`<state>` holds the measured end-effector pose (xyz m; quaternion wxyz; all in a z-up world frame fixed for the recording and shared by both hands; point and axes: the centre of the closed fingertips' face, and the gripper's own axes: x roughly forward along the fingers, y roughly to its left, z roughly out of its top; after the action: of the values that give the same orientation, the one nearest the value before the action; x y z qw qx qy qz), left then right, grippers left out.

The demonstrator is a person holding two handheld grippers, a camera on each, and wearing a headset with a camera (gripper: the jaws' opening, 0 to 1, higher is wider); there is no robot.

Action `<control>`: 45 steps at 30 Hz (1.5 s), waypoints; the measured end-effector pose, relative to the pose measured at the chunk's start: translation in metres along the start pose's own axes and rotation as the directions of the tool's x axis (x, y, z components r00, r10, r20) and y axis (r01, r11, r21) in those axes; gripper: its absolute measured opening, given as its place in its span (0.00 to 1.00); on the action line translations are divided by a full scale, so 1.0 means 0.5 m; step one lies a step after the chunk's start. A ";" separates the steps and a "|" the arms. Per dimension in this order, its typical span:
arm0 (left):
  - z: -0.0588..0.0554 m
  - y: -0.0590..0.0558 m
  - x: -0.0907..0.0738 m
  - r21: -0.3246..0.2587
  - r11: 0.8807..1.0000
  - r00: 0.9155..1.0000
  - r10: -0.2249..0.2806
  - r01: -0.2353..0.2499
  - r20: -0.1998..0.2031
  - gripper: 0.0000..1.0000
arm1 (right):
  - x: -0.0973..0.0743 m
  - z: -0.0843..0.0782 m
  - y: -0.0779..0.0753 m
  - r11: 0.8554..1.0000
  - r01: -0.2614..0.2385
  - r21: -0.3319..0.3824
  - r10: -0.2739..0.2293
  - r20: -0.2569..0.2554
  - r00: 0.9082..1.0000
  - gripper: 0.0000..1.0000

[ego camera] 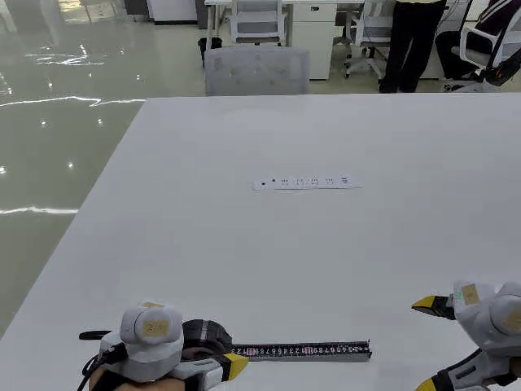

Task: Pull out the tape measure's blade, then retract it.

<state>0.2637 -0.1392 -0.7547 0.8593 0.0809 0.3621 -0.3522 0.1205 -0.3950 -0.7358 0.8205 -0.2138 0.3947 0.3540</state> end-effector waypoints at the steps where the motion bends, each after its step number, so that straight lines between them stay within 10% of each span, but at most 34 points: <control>1: 0.007 -0.003 0.001 -0.012 1.000 1.000 0.002 -0.001 0.019 1.00 | 0.004 0.006 -0.004 1.000 -0.009 -0.010 0.009 -0.003 1.000 0.84; 6: 0.040 -0.010 -0.007 0.002 1.000 0.993 0.024 -0.024 0.114 1.00 | 0.025 0.021 -0.015 0.996 -0.057 -0.061 0.055 -0.042 0.998 0.80; 13: 0.049 0.006 -0.014 -0.028 0.999 0.988 0.034 -0.030 0.148 1.00 | 0.052 0.037 -0.028 0.988 -0.110 -0.106 0.100 -0.088 0.991 0.77; 36: 0.026 -0.003 0.003 -0.026 1.000 0.994 0.015 -0.012 0.108 1.00 | 0.170 -0.039 -0.021 0.961 -0.240 -0.136 0.203 -0.242 0.949 0.33; 45: 0.023 -0.005 0.005 -0.044 0.999 0.995 0.010 -0.005 0.103 1.00 | 0.177 -0.047 -0.024 0.958 -0.243 -0.156 0.200 -0.245 0.949 0.25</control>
<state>0.2698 -0.1473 -0.7477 0.8797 0.0452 0.3244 -0.3448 0.1566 -0.3811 -0.8197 0.7017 -0.2817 0.4726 0.4525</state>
